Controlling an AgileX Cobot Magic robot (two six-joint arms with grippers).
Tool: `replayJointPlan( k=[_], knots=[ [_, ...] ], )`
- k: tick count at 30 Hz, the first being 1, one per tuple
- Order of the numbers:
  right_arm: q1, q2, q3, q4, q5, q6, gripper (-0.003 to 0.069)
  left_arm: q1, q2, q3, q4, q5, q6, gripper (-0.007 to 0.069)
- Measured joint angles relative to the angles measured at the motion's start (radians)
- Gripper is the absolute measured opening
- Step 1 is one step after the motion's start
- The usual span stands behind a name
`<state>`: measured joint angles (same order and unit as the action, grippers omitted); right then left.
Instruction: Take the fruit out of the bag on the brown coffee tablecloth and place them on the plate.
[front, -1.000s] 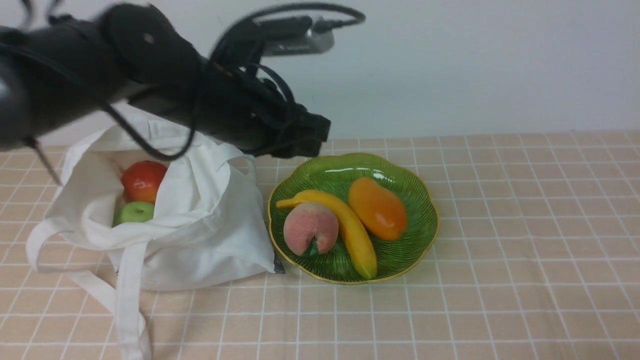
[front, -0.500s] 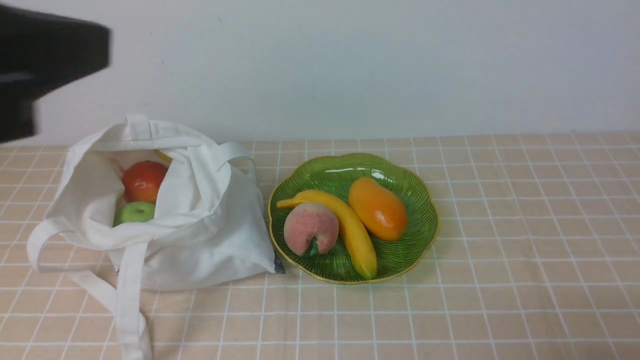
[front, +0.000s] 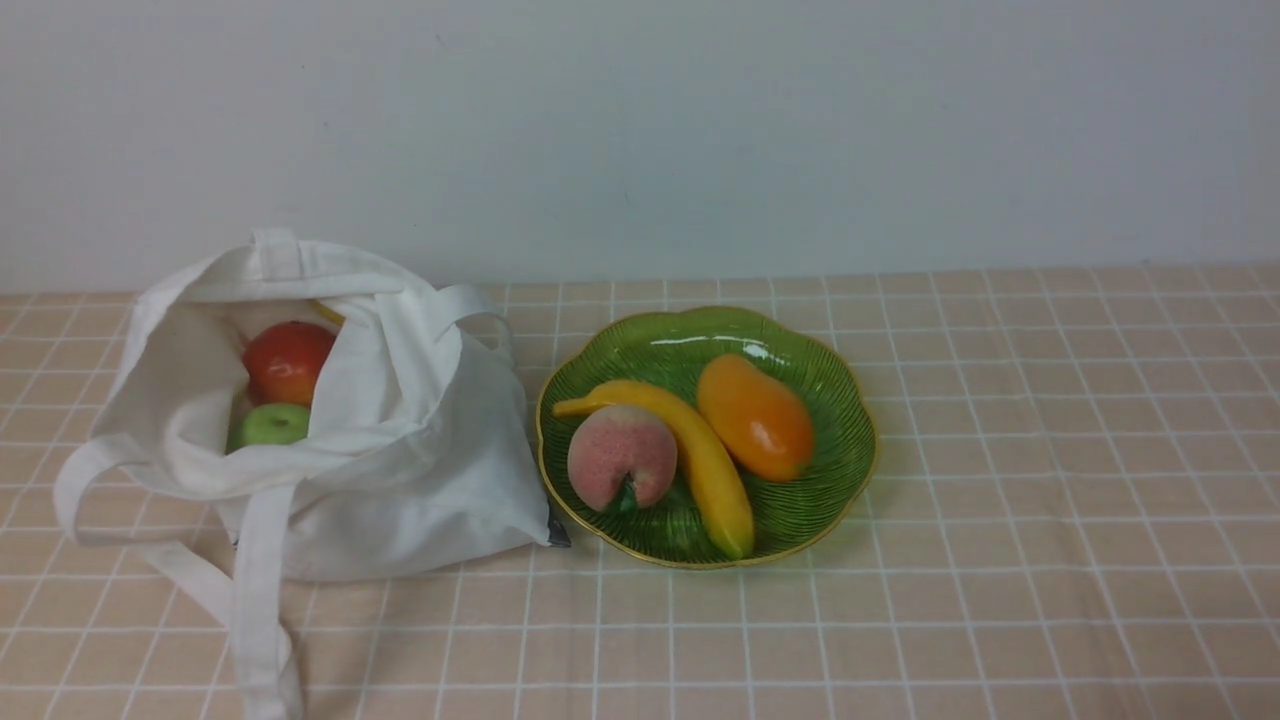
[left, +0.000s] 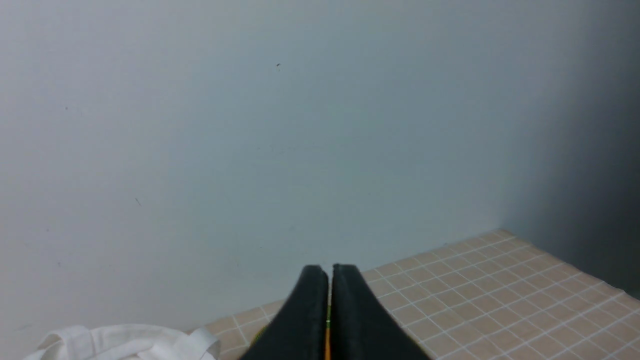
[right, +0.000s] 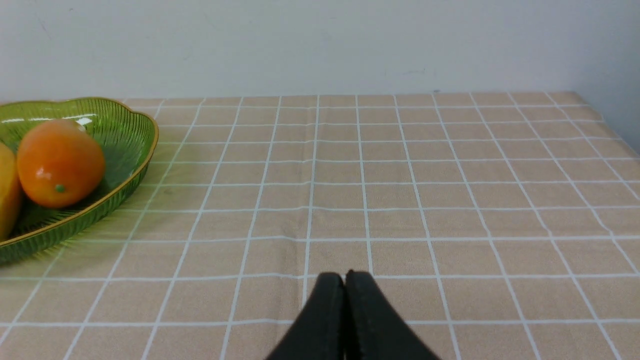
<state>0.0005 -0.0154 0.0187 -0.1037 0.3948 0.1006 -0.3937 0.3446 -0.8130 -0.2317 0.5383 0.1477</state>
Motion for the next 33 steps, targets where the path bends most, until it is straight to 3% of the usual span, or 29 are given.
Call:
replayJointPlan(
  k=[15, 18, 27, 33],
  knots=[
    [0.0, 0.0, 0.0, 0.0, 0.0, 0.0, -0.0014, 0.012, -0.022, 0.067, 0.11, 0.001, 0.023, -0.0008],
    [0.0, 0.0, 0.0, 0.0, 0.0, 0.0, -0.0014, 0.061, -0.082, 0.179, 0.127, -0.016, 0.022, -0.0008],
    [0.0, 0.0, 0.0, 0.0, 0.0, -0.001, -0.0014, 0.355, -0.345, 0.683, 0.149, -0.132, 0.022, -0.0008],
    [0.0, 0.0, 0.0, 0.0, -0.001, -0.001, -0.0014, 0.373, -0.355, 0.836, 0.162, -0.149, 0.022, -0.0008]
  ],
)
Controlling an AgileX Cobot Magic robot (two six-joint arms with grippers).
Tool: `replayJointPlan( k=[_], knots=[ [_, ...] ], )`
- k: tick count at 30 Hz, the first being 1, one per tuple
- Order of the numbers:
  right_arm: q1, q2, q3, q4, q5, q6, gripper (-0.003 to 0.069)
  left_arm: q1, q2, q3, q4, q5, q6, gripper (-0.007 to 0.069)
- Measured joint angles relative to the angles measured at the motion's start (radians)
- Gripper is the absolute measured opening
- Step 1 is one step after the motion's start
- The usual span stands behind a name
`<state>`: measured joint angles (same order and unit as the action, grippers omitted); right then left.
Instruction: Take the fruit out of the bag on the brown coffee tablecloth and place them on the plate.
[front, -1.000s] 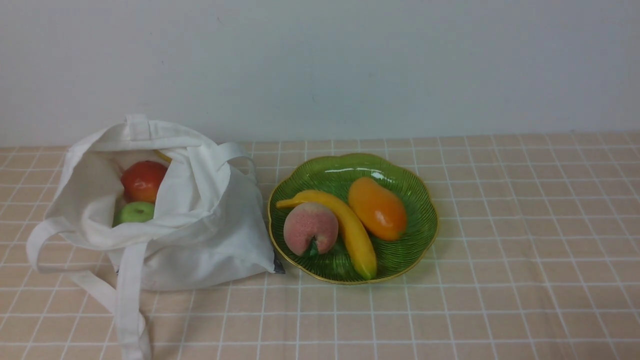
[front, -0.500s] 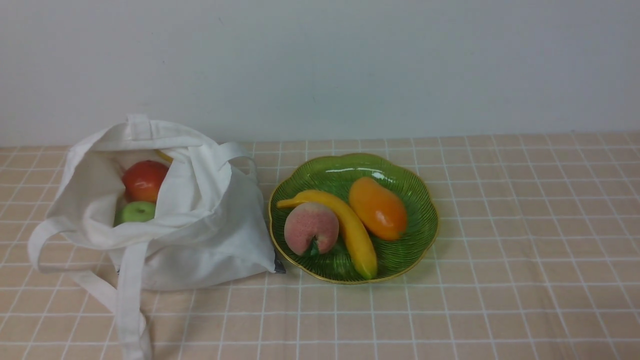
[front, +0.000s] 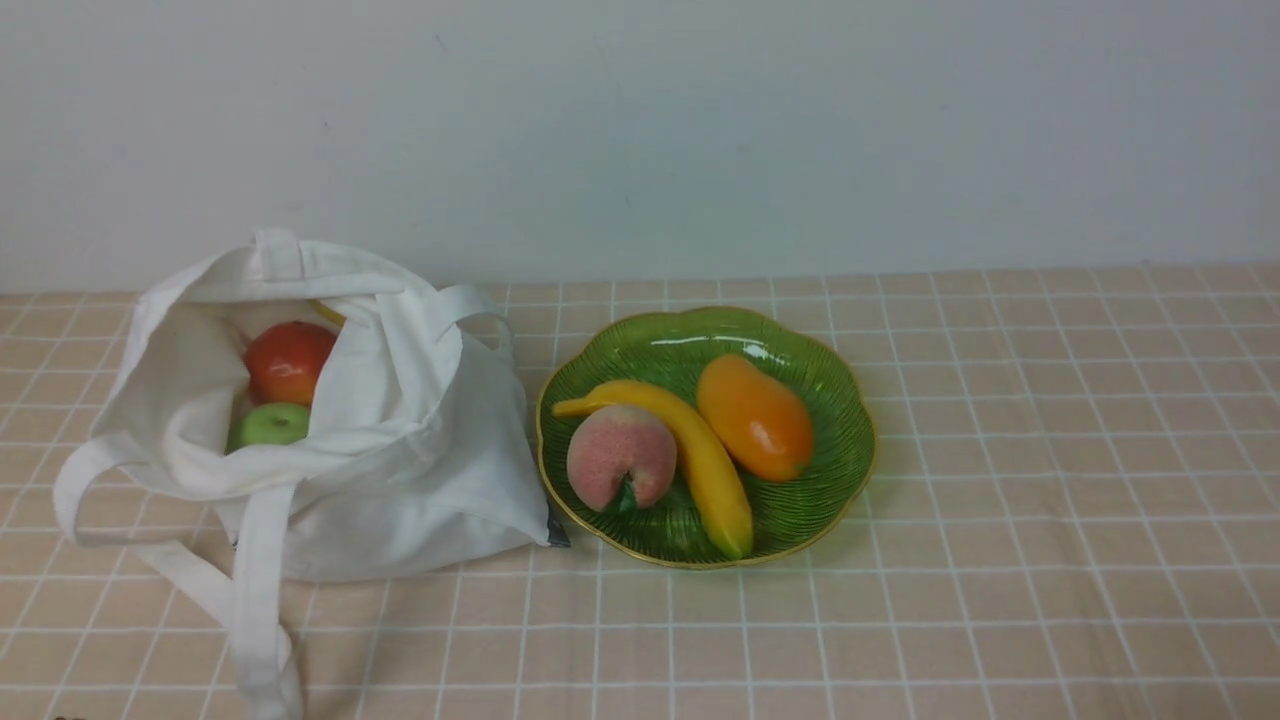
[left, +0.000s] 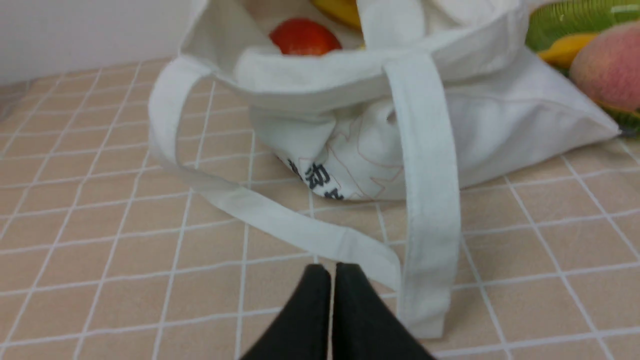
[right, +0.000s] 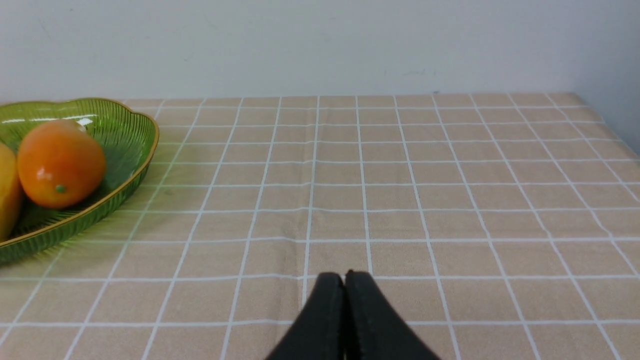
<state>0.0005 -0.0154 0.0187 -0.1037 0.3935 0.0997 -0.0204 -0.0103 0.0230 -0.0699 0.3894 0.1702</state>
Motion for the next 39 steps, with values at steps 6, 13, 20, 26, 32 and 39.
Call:
replayJointPlan(
  k=[6, 13, 20, 26, 32, 39],
  knots=[
    [0.0, 0.0, 0.0, 0.0, -0.001, 0.0, -0.0014, -0.021, 0.0, 0.002, 0.002, -0.002, -0.001, -0.0008],
    [0.0, 0.0, 0.0, 0.0, -0.001, 0.0, -0.0014, -0.023, 0.0, 0.002, 0.002, -0.002, -0.001, -0.0008],
    [0.0, 0.0, 0.0, 0.0, -0.001, 0.0, -0.0014, -0.023, 0.0, 0.002, 0.002, -0.002, -0.001, -0.0008],
    [0.0, 0.0, 0.0, 0.0, -0.001, 0.0, -0.0014, -0.023, 0.0, 0.002, 0.002, -0.002, -0.001, -0.0008],
    [0.0, 0.0, 0.0, 0.0, -0.001, 0.0, -0.0014, -0.023, 0.0, 0.002, 0.002, -0.002, -0.002, -0.0008],
    [0.0, 0.0, 0.0, 0.0, -0.001, 0.0, -0.0014, -0.023, 0.0, 0.002, 0.002, -0.002, -0.002, -0.0008]
  ],
)
